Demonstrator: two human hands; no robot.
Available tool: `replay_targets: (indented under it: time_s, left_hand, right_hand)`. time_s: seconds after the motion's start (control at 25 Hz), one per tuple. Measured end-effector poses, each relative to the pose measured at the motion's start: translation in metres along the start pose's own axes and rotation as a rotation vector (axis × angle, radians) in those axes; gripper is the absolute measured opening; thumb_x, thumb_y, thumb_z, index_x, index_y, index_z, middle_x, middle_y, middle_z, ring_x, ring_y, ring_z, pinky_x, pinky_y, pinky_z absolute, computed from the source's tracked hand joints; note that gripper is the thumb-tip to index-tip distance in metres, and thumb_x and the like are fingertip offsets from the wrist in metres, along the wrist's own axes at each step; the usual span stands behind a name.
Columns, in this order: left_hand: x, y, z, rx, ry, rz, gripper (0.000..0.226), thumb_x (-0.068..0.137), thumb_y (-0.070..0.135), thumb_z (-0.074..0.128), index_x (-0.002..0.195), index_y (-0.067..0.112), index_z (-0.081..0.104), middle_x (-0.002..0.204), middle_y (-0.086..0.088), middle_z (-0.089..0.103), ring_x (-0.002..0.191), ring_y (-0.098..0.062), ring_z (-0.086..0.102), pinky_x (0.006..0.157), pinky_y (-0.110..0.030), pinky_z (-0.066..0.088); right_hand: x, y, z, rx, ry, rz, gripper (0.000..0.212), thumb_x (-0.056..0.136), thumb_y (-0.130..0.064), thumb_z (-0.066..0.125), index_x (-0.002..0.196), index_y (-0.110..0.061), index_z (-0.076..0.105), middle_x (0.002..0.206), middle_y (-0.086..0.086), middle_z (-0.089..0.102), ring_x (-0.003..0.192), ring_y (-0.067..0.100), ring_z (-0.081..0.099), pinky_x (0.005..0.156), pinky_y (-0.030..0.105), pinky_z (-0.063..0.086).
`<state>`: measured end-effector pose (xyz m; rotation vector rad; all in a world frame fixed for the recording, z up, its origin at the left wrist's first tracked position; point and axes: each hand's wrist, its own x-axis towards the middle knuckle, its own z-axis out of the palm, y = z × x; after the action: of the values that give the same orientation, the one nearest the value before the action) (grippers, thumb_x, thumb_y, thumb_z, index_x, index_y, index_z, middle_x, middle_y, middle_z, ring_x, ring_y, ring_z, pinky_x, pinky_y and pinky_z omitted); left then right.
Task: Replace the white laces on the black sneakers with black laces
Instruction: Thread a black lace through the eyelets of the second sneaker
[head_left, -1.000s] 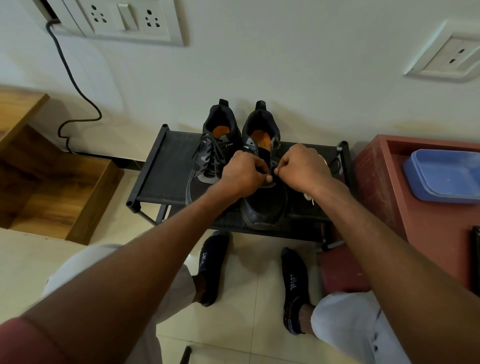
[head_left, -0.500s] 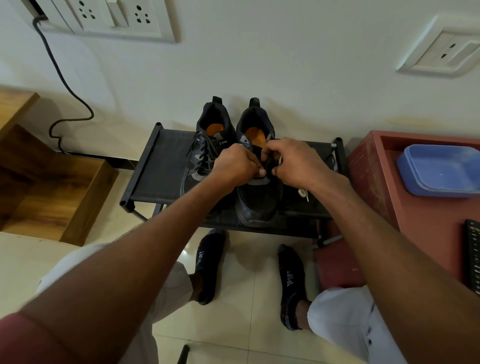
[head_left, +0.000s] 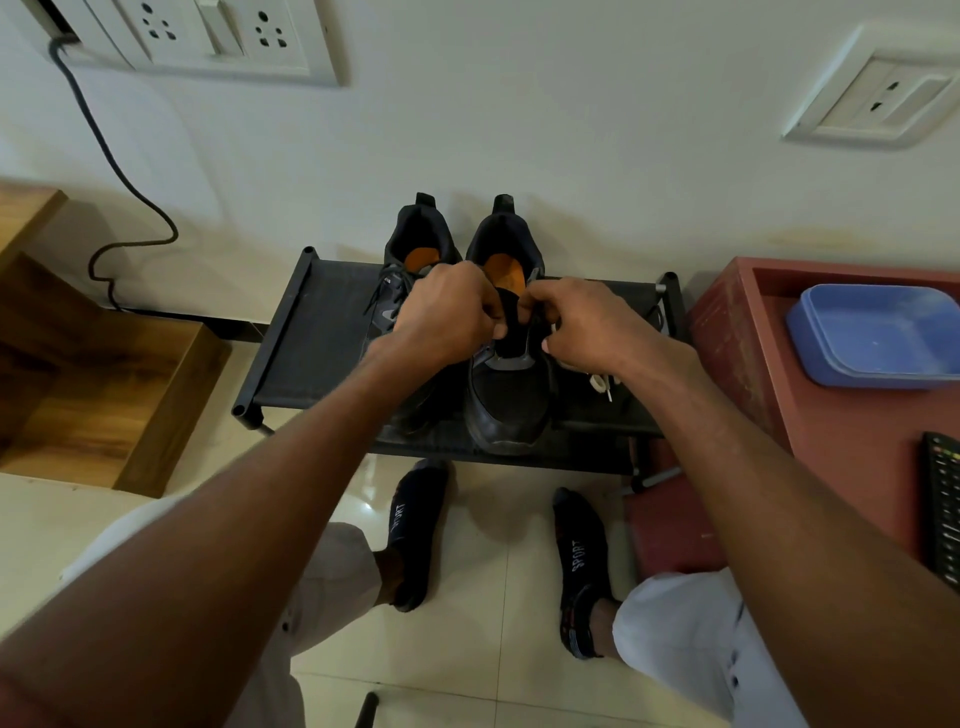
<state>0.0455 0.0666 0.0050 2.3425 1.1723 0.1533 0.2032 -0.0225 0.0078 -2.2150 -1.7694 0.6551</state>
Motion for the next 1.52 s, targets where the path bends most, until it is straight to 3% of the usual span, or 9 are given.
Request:
replay_targets:
  time_s: [0.24,0.44,0.6,0.72,0.84,1.08,1.2,1.32,1.52]
  left_hand:
    - [0.0,-0.012,-0.035,-0.037,0.115,0.056,0.004,0.085,0.013,0.081,0.087,0.016,0.083,0.076,0.011,0.07,0.073,-0.003,0.061,0.063,-0.013,0.041]
    - [0.002,-0.005,-0.033,-0.102,0.074,0.085,0.007,0.087,0.018,0.081,0.095,0.018,0.081,0.086,0.006,0.072,0.083,-0.009,0.066,0.084,-0.036,0.058]
    - [-0.002,-0.006,-0.02,0.062,-0.144,0.03,0.089,0.077,0.033,0.091,0.153,0.026,0.045,0.149,-0.01,0.038,0.134,-0.035,0.046,0.112,-0.05,0.044]
    - [-0.009,-0.005,0.003,0.291,-0.263,0.016,0.139,0.064,0.053,0.094,0.165,0.031,0.002,0.172,-0.012,-0.004,0.157,-0.042,0.008,0.121,-0.064,0.018]
    - [-0.01,-0.006,0.015,0.374,-0.2,0.015,0.151,0.059,0.059,0.094,0.164,0.03,-0.011,0.173,-0.009,-0.012,0.158,-0.036,0.006,0.121,-0.066,0.017]
    - [-0.009,-0.009,0.015,0.385,-0.14,0.043,0.142,0.056,0.064,0.093,0.164,0.036,0.005,0.173,-0.006,-0.003,0.157,-0.037,0.012,0.118,-0.07,0.013]
    - [-0.007,-0.015,0.001,0.389,-0.221,0.115,0.12,0.064,0.057,0.092,0.16,0.042,0.023,0.171,-0.004,-0.009,0.153,-0.041,0.021,0.118,-0.065,0.023]
    - [-0.002,-0.023,-0.013,0.315,-0.274,0.171,0.089,0.072,0.033,0.093,0.149,0.042,0.048,0.171,0.005,-0.008,0.152,-0.039,0.027,0.116,-0.057,0.037]
    - [-0.001,-0.018,-0.017,0.232,-0.156,0.124,0.069,0.077,0.021,0.091,0.138,0.034,0.061,0.155,-0.011,0.025,0.129,-0.041,0.05,0.106,-0.046,0.048]
  right_hand:
    - [0.003,-0.004,-0.001,0.142,-0.006,0.015,0.03,0.09,-0.006,0.069,0.105,-0.032,0.075,0.087,-0.008,0.056,0.077,0.013,0.056,0.062,0.022,0.04]
    - [0.0,-0.016,-0.003,0.381,0.018,0.035,0.015,0.093,-0.031,0.079,0.106,-0.025,0.083,0.097,-0.008,0.077,0.087,0.006,0.069,0.082,0.029,0.052]
    - [0.003,-0.008,-0.001,0.49,0.126,0.182,0.01,0.093,-0.024,0.079,0.101,-0.024,0.083,0.094,-0.006,0.077,0.08,0.006,0.067,0.078,0.03,0.053]
    - [0.002,-0.01,-0.001,0.579,0.115,0.189,0.008,0.092,-0.023,0.08,0.098,-0.025,0.084,0.093,-0.009,0.079,0.089,0.009,0.072,0.091,0.035,0.06]
    - [-0.001,-0.021,-0.007,0.66,0.201,0.065,0.009,0.095,-0.018,0.075,0.099,-0.021,0.083,0.087,-0.006,0.08,0.087,0.007,0.074,0.084,0.029,0.06]
    - [-0.025,-0.039,-0.064,1.477,0.312,-0.39,0.014,0.104,-0.007,0.059,0.107,-0.01,0.073,0.086,0.005,0.068,0.06,0.014,0.053,0.055,0.028,0.045]
    - [-0.028,-0.025,-0.059,0.942,0.247,-0.18,0.017,0.099,-0.012,0.07,0.115,-0.013,0.074,0.086,0.004,0.077,0.049,0.008,0.051,0.047,0.022,0.039]
    - [-0.015,-0.015,-0.028,0.306,0.166,0.018,0.01,0.088,-0.018,0.082,0.089,-0.028,0.081,0.075,-0.01,0.077,0.063,-0.002,0.068,0.067,0.025,0.058]
    - [-0.003,-0.021,0.006,0.069,0.029,0.059,0.011,0.088,-0.024,0.078,0.088,-0.034,0.083,0.085,-0.013,0.075,0.081,0.012,0.069,0.08,0.039,0.063]
